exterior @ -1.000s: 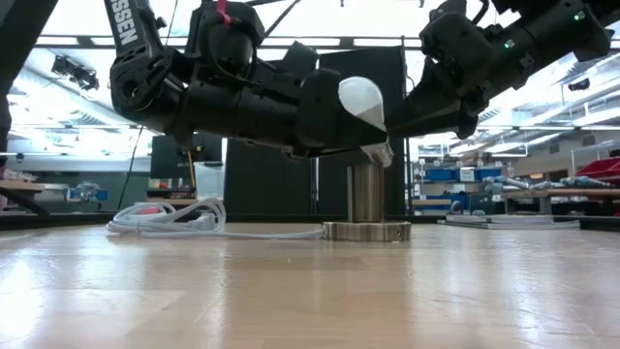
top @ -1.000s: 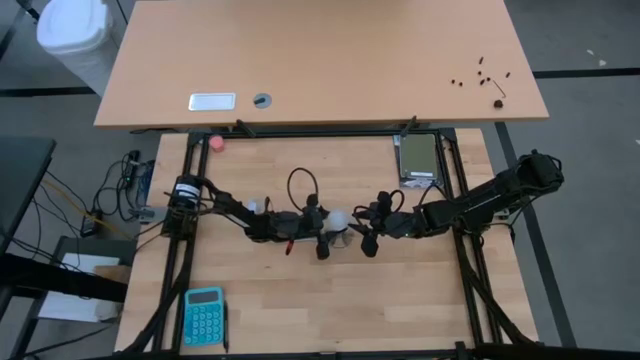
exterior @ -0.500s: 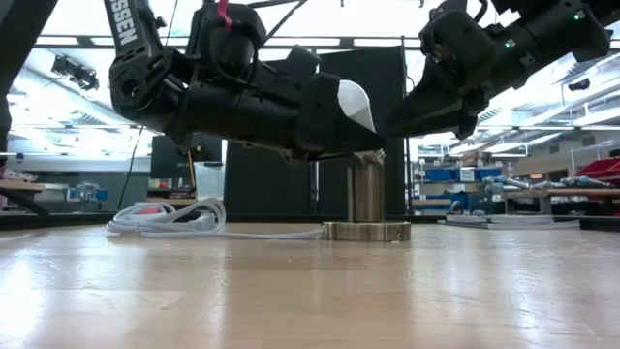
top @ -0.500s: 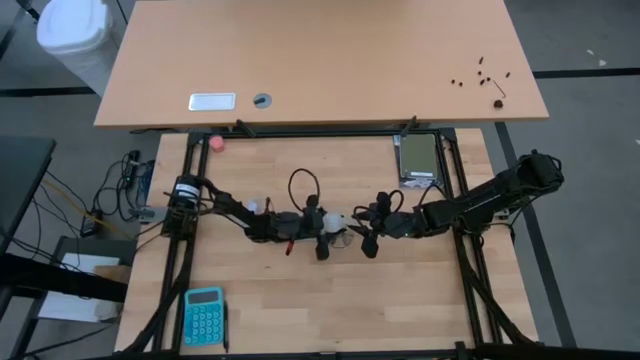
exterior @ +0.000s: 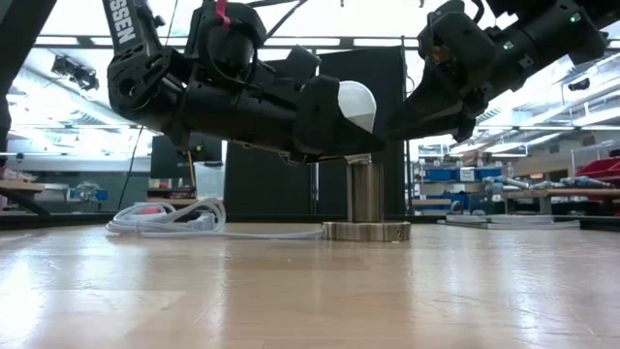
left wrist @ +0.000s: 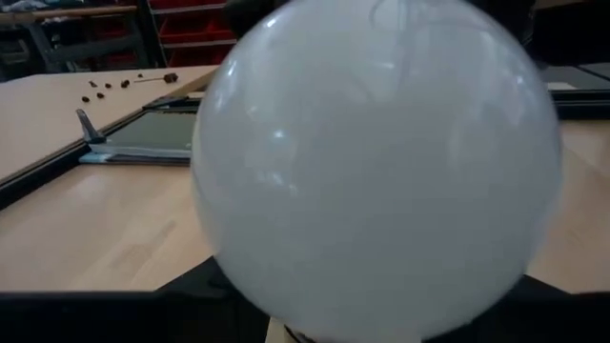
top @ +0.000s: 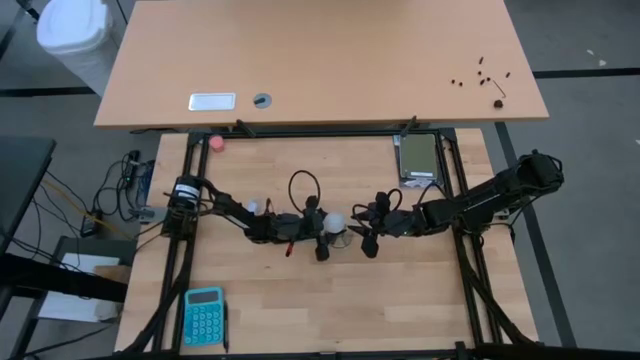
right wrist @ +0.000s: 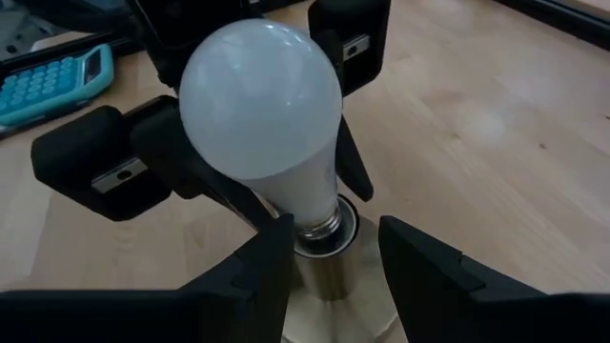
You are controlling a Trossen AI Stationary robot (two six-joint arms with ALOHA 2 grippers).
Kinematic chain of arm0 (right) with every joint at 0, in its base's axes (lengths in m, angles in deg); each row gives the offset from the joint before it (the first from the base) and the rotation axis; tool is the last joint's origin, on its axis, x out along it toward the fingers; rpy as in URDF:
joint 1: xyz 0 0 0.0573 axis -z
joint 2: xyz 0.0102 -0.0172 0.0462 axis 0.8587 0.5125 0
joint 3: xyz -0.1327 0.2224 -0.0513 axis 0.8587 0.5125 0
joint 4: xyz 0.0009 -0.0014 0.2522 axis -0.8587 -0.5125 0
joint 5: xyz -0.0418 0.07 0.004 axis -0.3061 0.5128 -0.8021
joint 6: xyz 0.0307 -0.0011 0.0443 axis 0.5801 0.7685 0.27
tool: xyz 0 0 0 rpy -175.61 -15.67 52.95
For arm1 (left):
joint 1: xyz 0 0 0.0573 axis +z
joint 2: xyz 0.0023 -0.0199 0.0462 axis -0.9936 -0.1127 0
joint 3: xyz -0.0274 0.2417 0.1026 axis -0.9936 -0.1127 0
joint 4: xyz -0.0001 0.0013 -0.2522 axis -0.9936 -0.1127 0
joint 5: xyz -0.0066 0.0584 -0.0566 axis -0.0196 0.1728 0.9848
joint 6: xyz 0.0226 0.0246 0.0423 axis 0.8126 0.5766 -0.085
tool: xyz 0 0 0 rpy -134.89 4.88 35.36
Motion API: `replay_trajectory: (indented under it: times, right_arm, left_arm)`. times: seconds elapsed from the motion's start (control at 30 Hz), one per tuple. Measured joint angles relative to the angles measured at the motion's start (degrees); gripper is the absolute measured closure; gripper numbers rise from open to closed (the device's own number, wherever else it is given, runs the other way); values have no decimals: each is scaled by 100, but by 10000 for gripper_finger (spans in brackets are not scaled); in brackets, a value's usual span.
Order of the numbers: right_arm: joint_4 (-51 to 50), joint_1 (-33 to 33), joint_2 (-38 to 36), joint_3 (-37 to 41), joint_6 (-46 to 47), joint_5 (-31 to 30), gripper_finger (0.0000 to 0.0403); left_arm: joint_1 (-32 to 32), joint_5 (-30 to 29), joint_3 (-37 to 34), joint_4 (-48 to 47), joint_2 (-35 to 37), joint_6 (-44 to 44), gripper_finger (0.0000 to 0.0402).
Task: Screw lightbulb
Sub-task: Insert the lightbulb into the lamp holder
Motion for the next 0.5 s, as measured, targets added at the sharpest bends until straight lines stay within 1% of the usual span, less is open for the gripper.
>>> replay_trajectory:
  times: [0.2, 0.3, 0.4, 0.5]
  right_arm:
    - [0, -2, -1, 0, 22, 0, 235]
    - [1, -2, -1, 0, 24, 0, 235]
    - [-1, -2, -1, 0, 24, 0, 235]
    - [-20, -2, -1, 0, 26, -2, 235]
  left_arm:
    - [82, -26, 0, -27, 0, -379, 198]
    - [102, 14, 55, -125, 0, -356, 197]
    - [122, 275, 197, -440, 0, -210, 197]
    - [122, 280, 339, -731, 0, -73, 197]
